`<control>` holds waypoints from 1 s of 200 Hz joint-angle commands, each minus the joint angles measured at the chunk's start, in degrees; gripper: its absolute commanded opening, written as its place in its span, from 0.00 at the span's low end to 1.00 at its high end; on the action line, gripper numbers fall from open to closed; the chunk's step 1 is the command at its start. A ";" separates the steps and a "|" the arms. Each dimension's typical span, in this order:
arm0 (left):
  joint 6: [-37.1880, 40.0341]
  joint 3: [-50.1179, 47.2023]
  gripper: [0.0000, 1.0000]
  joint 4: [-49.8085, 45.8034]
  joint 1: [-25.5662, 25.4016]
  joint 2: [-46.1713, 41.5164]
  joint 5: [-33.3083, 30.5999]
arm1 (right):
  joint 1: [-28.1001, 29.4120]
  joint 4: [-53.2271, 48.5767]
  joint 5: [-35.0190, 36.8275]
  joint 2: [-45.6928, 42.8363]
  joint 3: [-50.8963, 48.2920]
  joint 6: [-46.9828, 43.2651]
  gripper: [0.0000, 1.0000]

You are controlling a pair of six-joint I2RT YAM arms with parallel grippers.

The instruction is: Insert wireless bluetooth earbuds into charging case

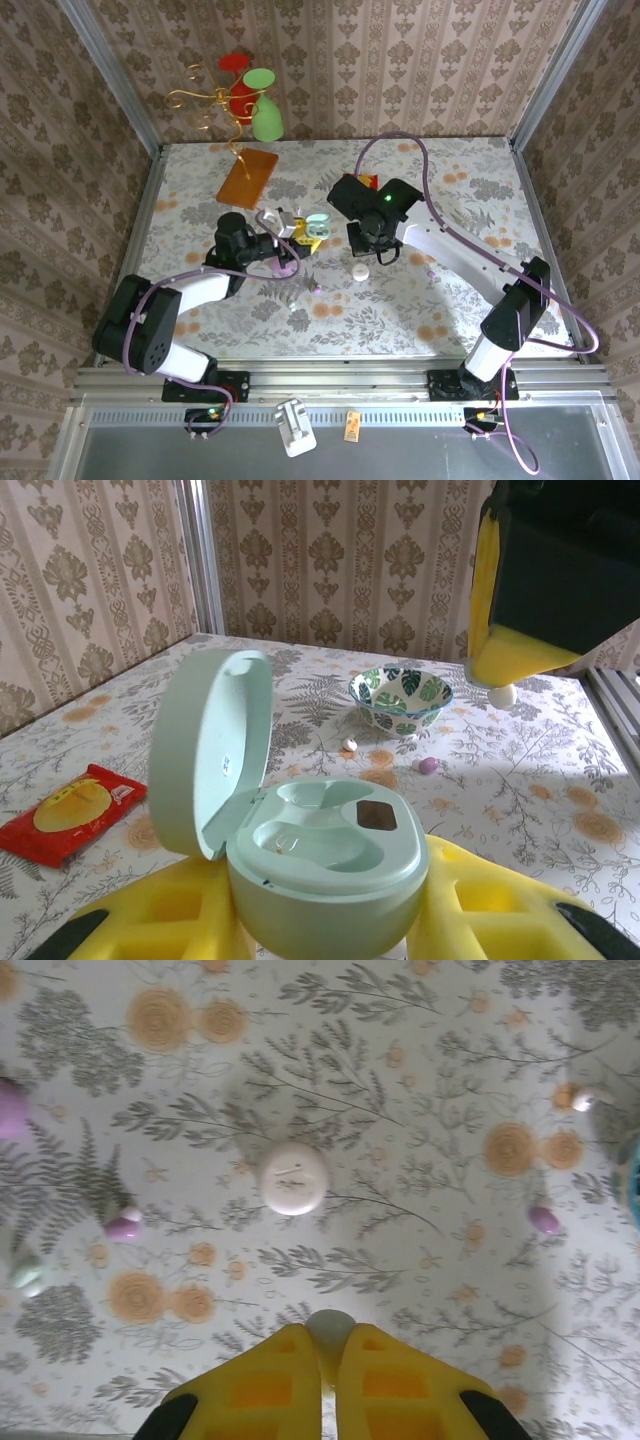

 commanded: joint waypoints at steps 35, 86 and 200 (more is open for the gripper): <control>6.75 1.99 0.28 0.56 -3.57 1.71 -5.25 | 0.18 3.52 -5.24 -1.79 2.55 0.08 0.09; 10.73 2.73 0.28 -1.60 -6.58 1.57 -8.12 | -0.22 7.77 -9.73 -1.31 2.44 0.20 0.10; 11.83 3.67 0.28 -2.40 -8.81 2.52 -7.94 | -0.56 11.14 -12.88 0.28 2.25 0.30 0.10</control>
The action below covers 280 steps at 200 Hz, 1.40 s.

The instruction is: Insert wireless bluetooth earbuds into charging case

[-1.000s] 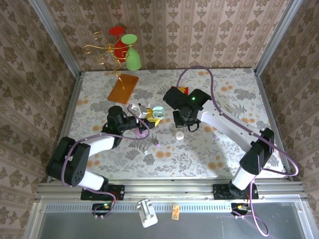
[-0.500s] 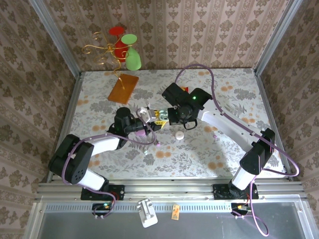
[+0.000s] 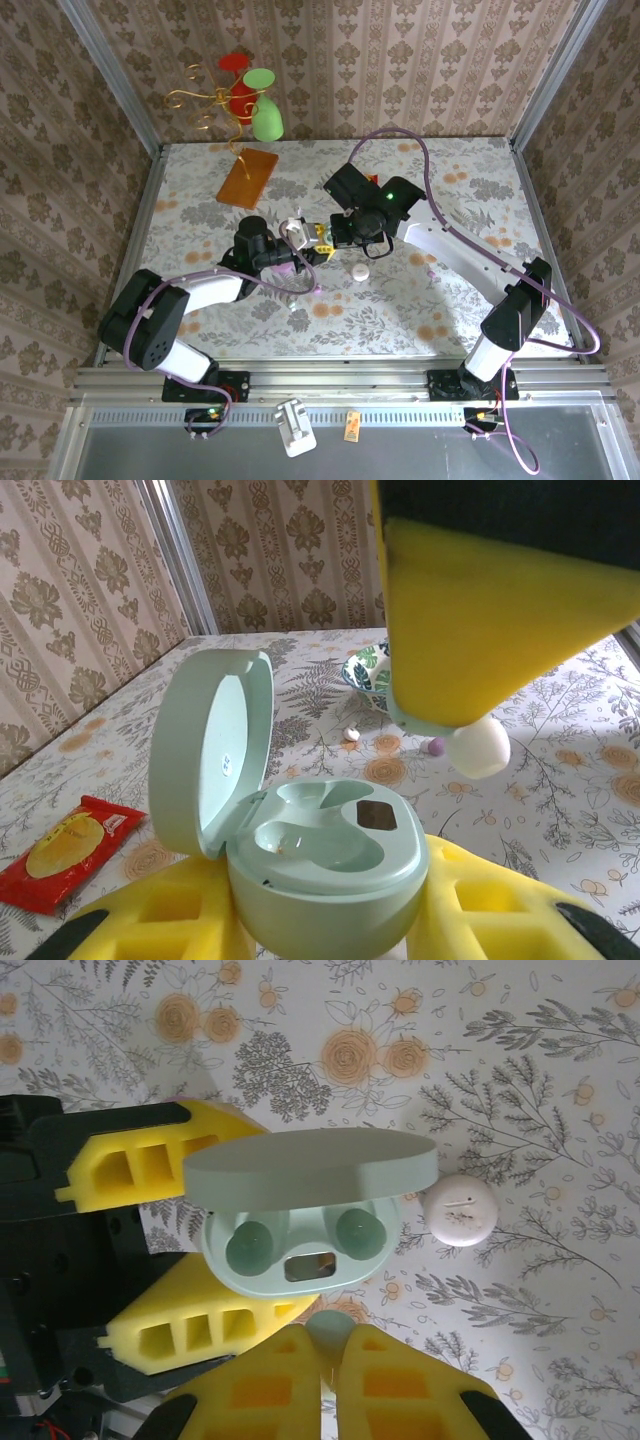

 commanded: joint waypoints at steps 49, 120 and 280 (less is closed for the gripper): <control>1.58 1.94 0.28 0.11 -0.83 0.65 0.47 | -0.46 1.73 -1.23 0.95 1.06 0.55 0.10; 1.89 1.94 0.28 -0.26 -1.28 0.01 0.78 | -0.95 2.83 -1.23 2.67 1.55 0.72 0.09; 2.10 2.27 0.28 -0.57 -1.57 0.47 -0.19 | -1.34 5.82 -2.58 4.04 1.06 2.10 0.09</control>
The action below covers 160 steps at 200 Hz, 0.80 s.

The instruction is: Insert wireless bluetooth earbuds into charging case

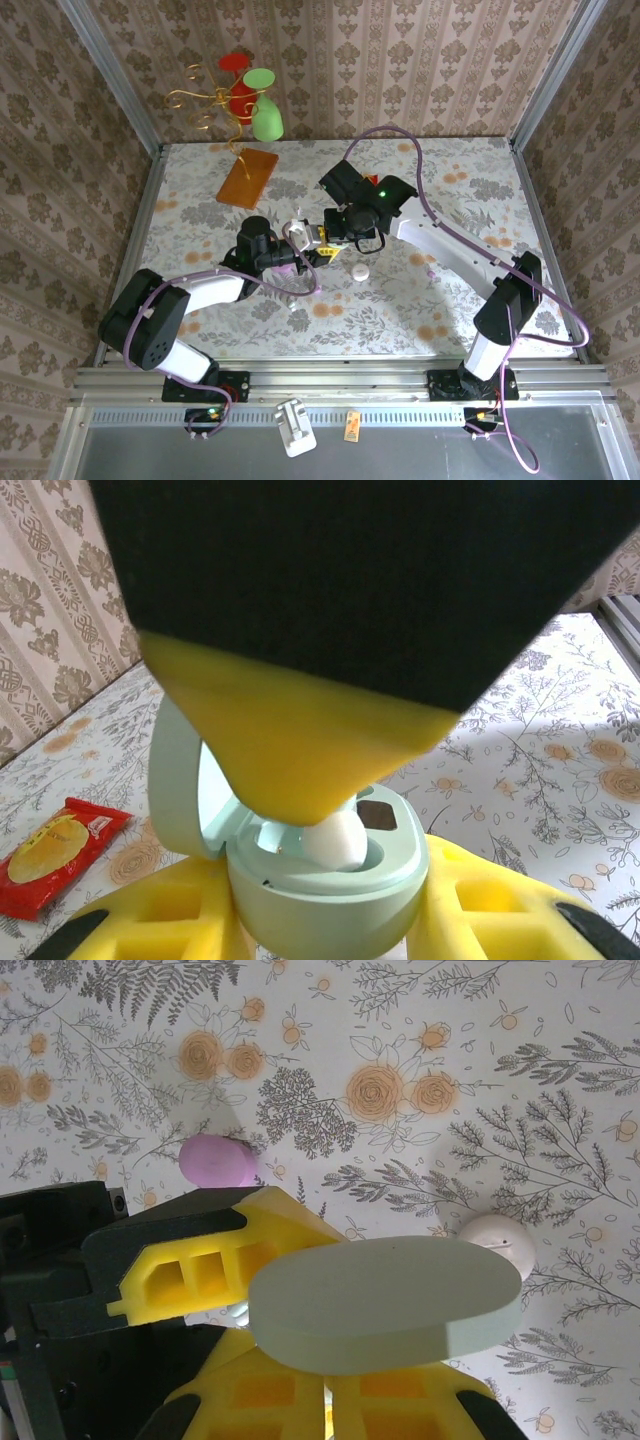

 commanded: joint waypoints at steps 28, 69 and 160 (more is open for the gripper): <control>1.14 1.95 0.28 1.07 -0.65 0.50 -0.85 | -0.29 0.61 -1.95 1.51 0.58 1.25 0.09; 0.99 2.65 0.28 1.20 -0.65 1.49 -1.62 | -0.21 1.23 -4.37 1.20 0.16 1.58 0.14; 0.30 2.53 0.28 2.52 -0.64 2.11 -1.24 | -0.46 4.08 -6.02 -1.46 -2.45 1.66 0.29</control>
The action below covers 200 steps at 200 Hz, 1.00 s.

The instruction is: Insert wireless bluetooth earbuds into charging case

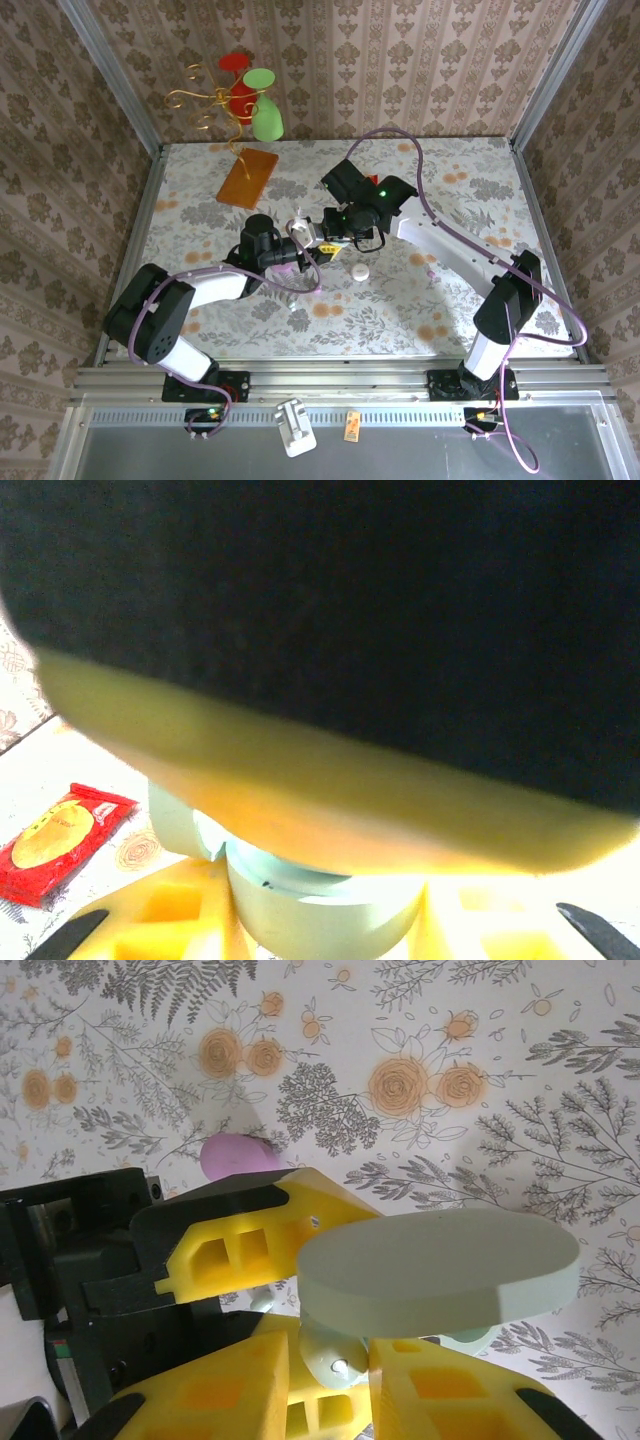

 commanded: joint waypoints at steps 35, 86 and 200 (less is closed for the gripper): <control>0.10 0.99 0.28 3.07 -0.37 -0.71 0.54 | -0.36 0.84 -0.43 -1.54 -1.97 0.44 0.32; -0.24 0.55 0.28 3.45 -0.37 -1.43 0.88 | -1.26 1.16 2.04 -3.10 -3.82 1.45 0.30; -0.65 -0.42 0.28 6.39 -0.28 -1.10 1.93 | -3.75 9.23 -1.26 -9.88 -11.46 3.03 0.25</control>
